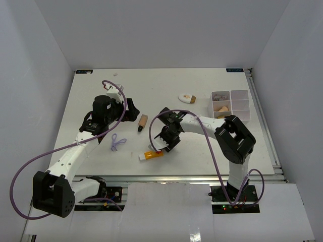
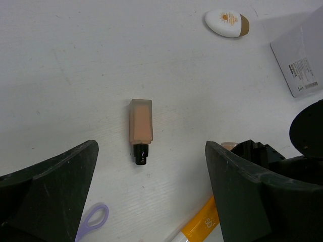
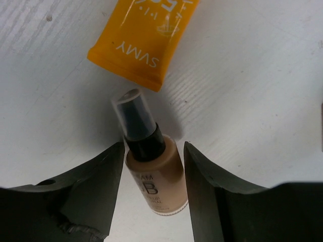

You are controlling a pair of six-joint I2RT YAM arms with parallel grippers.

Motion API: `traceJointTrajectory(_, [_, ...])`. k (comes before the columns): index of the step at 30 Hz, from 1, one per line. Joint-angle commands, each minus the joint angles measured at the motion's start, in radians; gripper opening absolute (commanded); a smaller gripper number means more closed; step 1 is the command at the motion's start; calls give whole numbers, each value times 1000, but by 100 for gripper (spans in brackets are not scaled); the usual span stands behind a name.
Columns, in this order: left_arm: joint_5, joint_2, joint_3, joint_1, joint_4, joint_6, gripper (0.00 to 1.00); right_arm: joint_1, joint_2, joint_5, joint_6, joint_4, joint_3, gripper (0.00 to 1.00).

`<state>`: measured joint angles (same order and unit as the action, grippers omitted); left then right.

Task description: Organize the makeup

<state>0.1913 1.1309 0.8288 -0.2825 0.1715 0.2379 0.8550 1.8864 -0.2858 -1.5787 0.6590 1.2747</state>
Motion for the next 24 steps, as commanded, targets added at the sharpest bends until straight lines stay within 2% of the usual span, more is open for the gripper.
traceJointTrajectory(1, [14,-28,-5,6,-24,6,98,7,29,89,0,24,29,50])
traceJointTrajectory(8, [16,-25,-5,8,-24,5,98,12,23,119,14,20,18,36])
traceJointTrajectory(15, [18,-22,-7,8,-25,3,98,-13,-64,50,173,-9,12,23])
traceJointTrajectory(19, [24,-23,-8,8,-26,3,98,-88,-163,-66,304,-12,6,18])
traceJointTrajectory(24, [34,-25,-8,8,-27,5,98,-251,-271,-224,435,-19,-23,14])
